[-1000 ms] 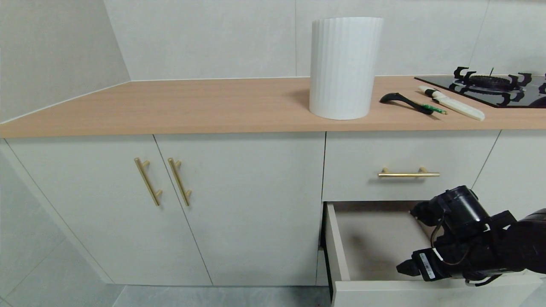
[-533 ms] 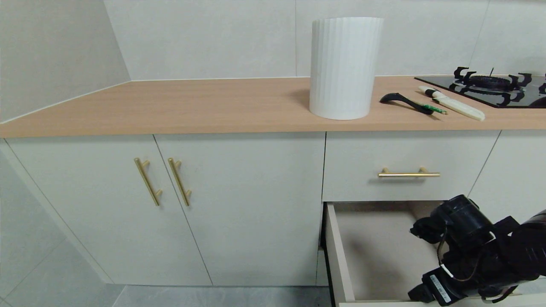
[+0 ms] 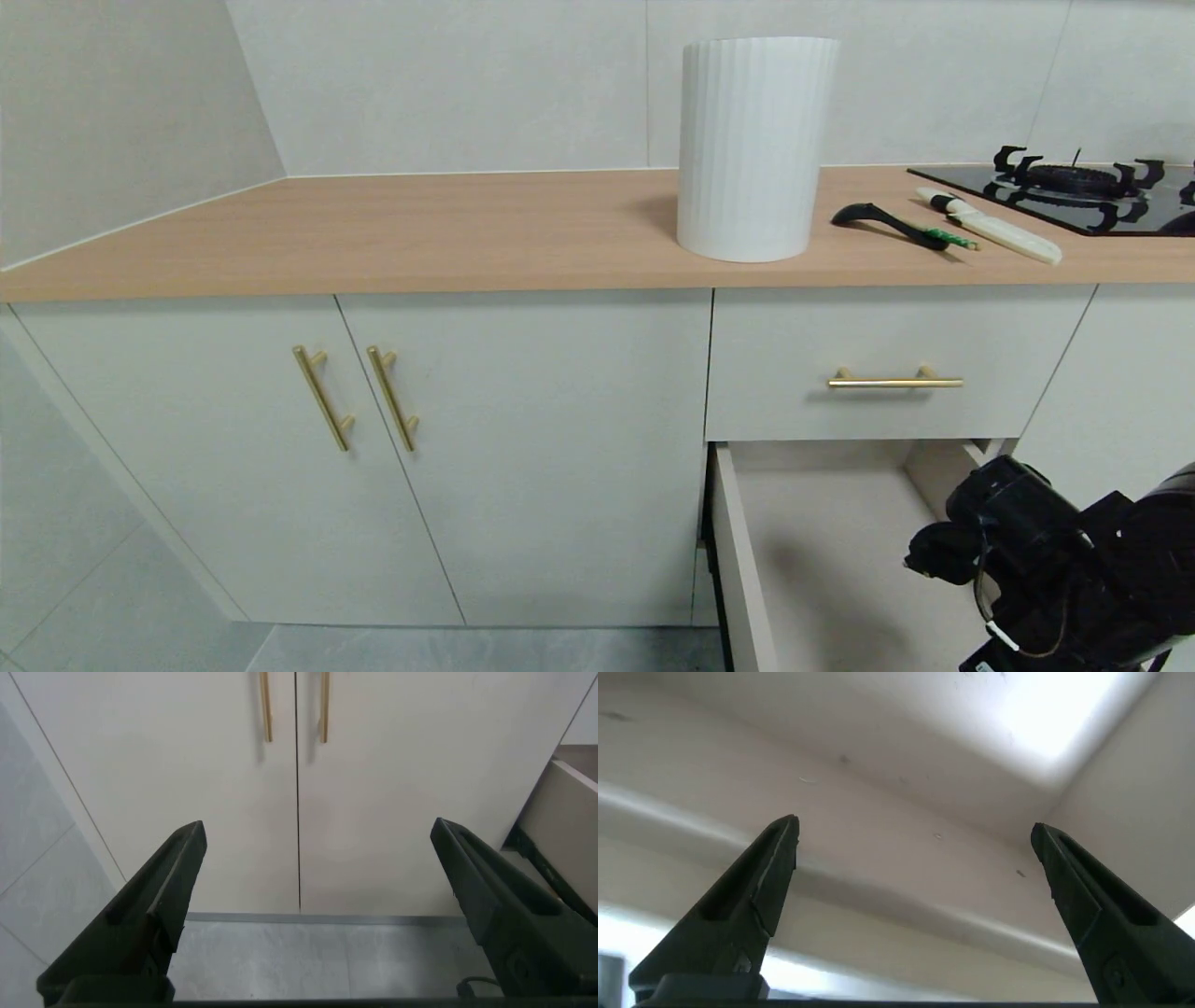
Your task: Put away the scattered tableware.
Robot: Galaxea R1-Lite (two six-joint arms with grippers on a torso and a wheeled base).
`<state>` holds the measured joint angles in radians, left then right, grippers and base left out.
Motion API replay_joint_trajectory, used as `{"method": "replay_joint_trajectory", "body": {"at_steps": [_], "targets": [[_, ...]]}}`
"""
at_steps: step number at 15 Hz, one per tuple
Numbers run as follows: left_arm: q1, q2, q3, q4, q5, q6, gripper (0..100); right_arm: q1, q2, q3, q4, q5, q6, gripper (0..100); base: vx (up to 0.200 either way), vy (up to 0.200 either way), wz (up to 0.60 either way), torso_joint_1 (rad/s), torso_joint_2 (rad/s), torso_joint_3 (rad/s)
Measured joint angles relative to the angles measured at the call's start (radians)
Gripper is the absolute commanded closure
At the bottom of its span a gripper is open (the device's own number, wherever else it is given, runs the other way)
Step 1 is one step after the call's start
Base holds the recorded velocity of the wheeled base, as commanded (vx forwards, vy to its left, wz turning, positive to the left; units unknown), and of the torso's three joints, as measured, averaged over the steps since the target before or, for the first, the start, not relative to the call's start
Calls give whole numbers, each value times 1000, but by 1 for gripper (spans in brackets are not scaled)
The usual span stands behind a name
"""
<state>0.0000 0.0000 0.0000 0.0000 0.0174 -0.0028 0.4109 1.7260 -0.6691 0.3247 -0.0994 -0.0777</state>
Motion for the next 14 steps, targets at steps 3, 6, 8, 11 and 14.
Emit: {"method": "replay_joint_trajectory", "body": {"at_steps": [3,6,8,11,14], "targets": [[0,0,0,0,1,0,0,-1,0,-16,-7,-1,10,0,0,0,0,0,0,0],[0,0,0,0,1,0,0,-3,-1,-42,-103,-2,127,0,0,0,0,0,0,0],[0,0,0,0,0,0,0,-4,0,-47,-179,-5,184,0,0,0,0,0,0,0],[0,0,0,0,0,0,0,-27,-1,-46,-270,-32,217,0,0,0,0,0,0,0],[0,0,0,0,0,0,0,-41,-4,-46,-306,-48,217,0,0,0,0,0,0,0]]}}
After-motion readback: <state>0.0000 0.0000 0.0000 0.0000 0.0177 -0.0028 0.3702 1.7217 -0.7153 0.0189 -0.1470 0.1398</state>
